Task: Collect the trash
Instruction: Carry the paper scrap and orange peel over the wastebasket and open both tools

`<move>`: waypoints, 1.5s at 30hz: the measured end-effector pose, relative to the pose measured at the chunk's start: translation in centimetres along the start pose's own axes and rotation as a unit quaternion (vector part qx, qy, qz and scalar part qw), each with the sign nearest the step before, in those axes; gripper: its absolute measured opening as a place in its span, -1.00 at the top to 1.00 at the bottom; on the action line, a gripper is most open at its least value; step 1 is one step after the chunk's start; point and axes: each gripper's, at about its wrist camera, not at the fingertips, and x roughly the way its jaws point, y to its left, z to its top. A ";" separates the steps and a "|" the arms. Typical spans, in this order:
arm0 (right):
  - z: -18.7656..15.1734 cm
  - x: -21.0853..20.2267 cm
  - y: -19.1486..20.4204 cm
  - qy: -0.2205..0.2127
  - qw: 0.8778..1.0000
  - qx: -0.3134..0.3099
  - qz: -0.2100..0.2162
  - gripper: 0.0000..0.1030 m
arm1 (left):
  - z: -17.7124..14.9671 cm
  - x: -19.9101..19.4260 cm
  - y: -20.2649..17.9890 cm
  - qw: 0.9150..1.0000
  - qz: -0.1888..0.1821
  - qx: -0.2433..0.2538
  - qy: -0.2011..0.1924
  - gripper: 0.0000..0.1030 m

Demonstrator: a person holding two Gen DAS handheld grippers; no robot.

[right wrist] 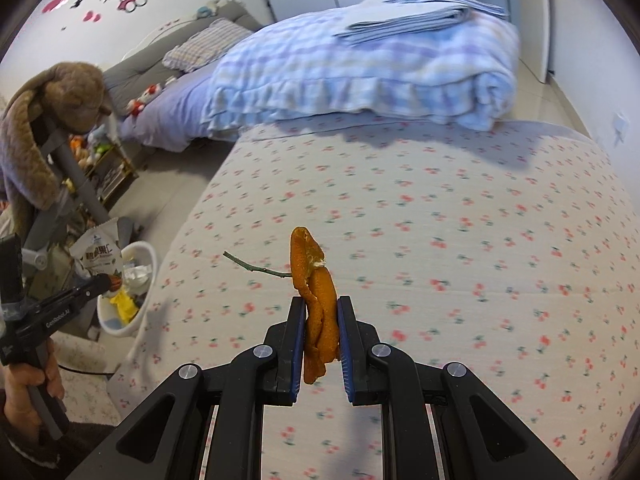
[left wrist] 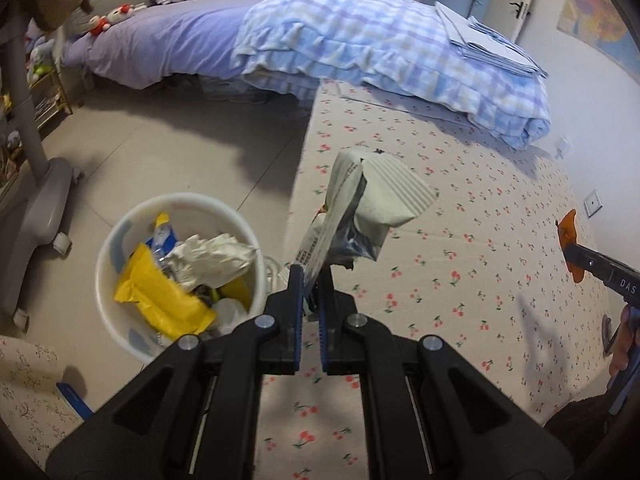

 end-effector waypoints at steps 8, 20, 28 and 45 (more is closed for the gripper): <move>0.4 2.5 4.8 0.017 0.999 -0.027 0.018 0.68 | -1.5 -0.3 5.5 0.998 0.016 -0.056 0.017 0.84; 0.7 6.5 12.1 0.045 0.995 -0.069 0.059 0.68 | -2.1 0.5 10.7 0.994 0.033 -0.102 0.020 0.79; 0.9 8.6 16.4 0.055 0.991 -0.075 0.100 0.68 | -1.8 0.3 12.9 0.991 0.043 -0.126 0.014 -0.35; 0.7 14.3 28.2 0.095 0.974 -0.125 0.163 0.64 | -3.3 -2.6 18.8 0.958 0.134 -0.250 0.040 -0.72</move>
